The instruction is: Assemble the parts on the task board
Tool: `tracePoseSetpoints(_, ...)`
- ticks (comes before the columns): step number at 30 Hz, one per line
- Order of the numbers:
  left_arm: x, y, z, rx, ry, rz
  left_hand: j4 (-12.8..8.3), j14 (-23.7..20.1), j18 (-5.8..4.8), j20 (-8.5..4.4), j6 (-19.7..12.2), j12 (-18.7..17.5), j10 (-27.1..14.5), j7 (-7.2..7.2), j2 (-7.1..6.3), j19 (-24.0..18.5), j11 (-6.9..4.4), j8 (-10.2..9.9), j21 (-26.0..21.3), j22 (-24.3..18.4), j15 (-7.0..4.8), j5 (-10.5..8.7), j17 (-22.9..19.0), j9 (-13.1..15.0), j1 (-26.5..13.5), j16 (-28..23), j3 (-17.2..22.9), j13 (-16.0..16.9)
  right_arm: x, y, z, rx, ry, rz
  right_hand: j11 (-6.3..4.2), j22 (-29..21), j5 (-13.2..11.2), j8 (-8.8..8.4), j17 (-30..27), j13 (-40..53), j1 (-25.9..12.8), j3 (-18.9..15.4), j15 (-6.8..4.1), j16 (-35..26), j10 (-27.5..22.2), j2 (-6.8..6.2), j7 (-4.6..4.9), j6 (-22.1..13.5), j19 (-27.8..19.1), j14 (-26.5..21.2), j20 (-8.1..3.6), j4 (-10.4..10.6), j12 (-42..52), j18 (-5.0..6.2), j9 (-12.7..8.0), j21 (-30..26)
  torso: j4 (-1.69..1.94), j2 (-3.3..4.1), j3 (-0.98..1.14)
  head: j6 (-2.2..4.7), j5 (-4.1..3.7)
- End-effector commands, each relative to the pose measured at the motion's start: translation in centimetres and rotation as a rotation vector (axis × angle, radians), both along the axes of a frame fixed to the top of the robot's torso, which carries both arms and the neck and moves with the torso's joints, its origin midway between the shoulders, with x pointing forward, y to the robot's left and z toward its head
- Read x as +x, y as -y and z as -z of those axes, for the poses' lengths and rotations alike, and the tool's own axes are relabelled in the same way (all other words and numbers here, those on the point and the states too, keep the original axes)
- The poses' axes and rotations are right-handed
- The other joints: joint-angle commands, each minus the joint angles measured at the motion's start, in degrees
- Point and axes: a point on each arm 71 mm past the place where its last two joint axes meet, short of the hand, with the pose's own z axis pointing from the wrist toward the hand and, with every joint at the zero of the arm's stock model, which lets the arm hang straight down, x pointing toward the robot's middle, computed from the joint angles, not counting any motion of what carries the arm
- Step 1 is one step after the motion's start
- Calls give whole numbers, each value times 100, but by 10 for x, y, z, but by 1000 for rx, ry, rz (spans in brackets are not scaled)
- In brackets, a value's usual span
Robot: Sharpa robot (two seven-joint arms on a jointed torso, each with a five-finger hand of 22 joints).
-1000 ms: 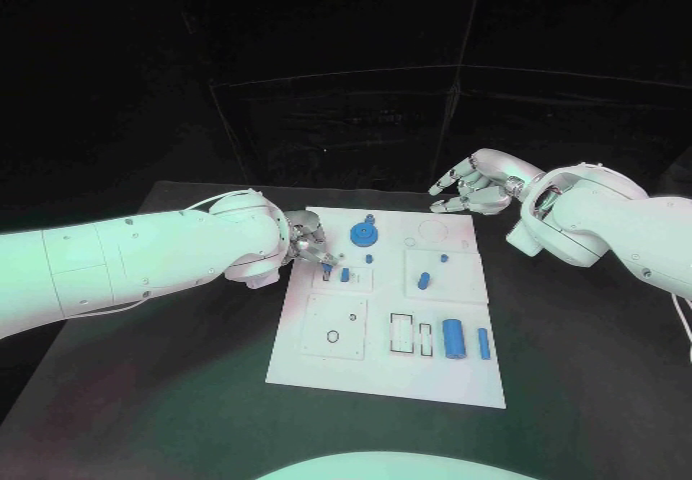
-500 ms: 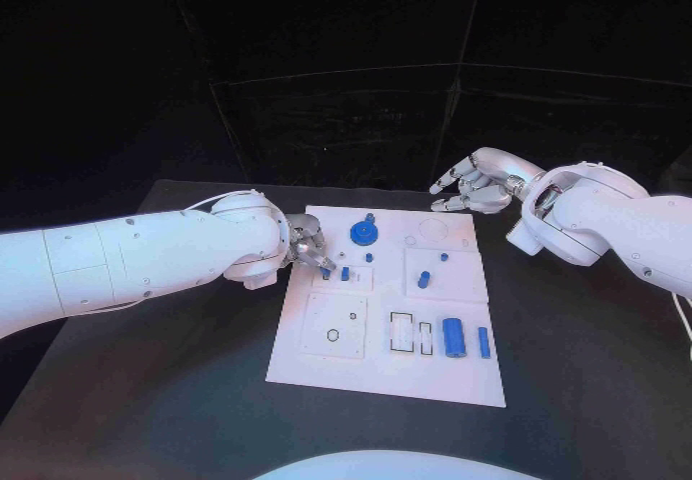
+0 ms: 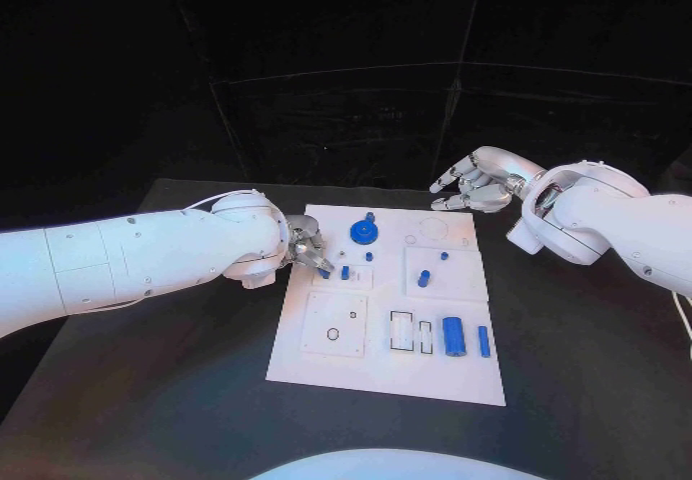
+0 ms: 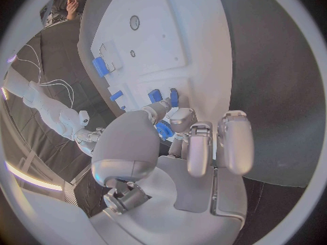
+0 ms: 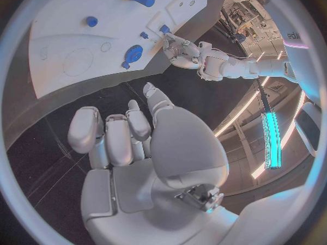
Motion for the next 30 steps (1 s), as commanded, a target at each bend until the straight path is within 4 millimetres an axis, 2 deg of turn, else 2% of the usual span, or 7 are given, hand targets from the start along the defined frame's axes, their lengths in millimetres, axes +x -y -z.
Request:
tracePoseSetpoints(1,1,-2,1,20,-3,-7,-474,595,-23,-17,7,37,35,-25,9,51,3,37,-29,39,-31,18,1510,10,48,18,429,4,0,-1,-2,3,8,-6,3,-8,-26,29,-7,-8,-19,-33,-39,-16,-28,18,-2,-12,-46,114,-4,-4,-29,62,-7,-37,2,-1,-1,-2,-1)
tracePoseSetpoints(30,-3,0,3,28,-25,15,-426,595,-28,-26,110,64,77,-50,-63,61,-13,118,-17,64,-41,17,1510,37,-57,18,290,28,0,-1,-2,2,6,-8,3,-14,-27,33,-1,-8,-17,-41,-40,-20,-24,23,-2,-17,-46,117,-5,4,-27,63,-8,-46,-2,2,-1,9,0)
